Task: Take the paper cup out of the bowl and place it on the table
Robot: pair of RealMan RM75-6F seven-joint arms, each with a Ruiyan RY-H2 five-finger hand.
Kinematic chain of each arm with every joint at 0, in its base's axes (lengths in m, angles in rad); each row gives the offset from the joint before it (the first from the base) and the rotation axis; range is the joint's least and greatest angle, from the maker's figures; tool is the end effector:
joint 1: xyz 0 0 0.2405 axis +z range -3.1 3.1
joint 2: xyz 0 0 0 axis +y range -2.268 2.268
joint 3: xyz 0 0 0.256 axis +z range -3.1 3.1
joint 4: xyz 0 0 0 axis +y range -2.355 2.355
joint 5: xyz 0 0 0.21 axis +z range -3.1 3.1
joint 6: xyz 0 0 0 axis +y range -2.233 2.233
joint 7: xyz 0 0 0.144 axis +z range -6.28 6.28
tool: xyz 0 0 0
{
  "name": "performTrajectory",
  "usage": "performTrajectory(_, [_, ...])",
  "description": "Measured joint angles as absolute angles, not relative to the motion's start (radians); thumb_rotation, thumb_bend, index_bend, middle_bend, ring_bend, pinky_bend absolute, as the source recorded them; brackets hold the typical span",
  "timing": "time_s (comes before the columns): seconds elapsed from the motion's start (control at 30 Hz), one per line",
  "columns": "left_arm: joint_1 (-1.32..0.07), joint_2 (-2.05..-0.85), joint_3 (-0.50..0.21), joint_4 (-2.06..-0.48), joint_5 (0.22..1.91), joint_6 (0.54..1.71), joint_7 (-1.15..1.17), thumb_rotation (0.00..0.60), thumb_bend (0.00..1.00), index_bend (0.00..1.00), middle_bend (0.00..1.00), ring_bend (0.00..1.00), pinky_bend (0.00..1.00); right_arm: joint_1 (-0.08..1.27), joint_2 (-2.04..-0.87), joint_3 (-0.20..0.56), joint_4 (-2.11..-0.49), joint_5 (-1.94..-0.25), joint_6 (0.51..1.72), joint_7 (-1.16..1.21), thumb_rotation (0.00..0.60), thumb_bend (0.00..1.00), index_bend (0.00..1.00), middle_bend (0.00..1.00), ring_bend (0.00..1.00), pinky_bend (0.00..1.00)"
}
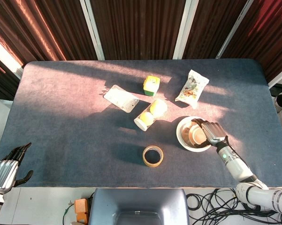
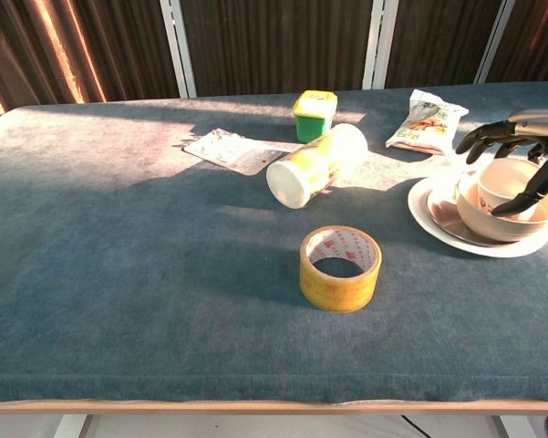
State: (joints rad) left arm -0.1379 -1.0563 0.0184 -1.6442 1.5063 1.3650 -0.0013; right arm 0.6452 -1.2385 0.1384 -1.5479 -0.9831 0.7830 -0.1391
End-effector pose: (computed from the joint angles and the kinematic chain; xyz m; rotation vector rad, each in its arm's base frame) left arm -0.3126 0.1809 0.1516 -1.5274 -0.9809 -0.7998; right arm -0.2423 -0.3408 0.0648 1.7058 -1.2350 0.6930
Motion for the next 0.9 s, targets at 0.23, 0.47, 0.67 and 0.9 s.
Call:
performTrajectory(0.23, [-0.137, -1.056, 0.018, -1.644, 1.507, 1.367, -0.003, 0.6, 0.31, 0.07, 0.15, 0.14, 0.39, 0.651, -1.255, 0.135, -1.539, -0.955, 0.801, -0.164, 0.6, 0.06, 0.25, 0.26, 0.35, 0.73])
performTrajectory(0.47, [-0.137, -1.055, 0.017, -1.642, 1.507, 1.367, -0.008, 0.6, 0.31, 0.07, 0.15, 0.14, 0.39, 0.644, -1.253, 0.135, -1.548, -0.966, 0.827, -0.16, 0.6, 0.06, 0.37, 0.37, 0.49, 0.76])
performTrajectory(0.67, [-0.138, -1.056, 0.017, -1.642, 1.506, 1.365, -0.007, 0.6, 0.31, 0.07, 0.15, 0.14, 0.39, 0.623, -1.235, 0.139, -1.574, -0.993, 0.874, -0.147, 0.6, 0.06, 0.45, 0.41, 0.53, 0.79])
performTrajectory(0.9, [-0.138, -1.056, 0.017, -1.642, 1.506, 1.364, -0.006, 0.6, 0.31, 0.07, 0.15, 0.14, 0.39, 0.607, -1.219, 0.147, -1.592, -1.002, 0.911, -0.139, 0.6, 0.06, 0.46, 0.42, 0.53, 0.8])
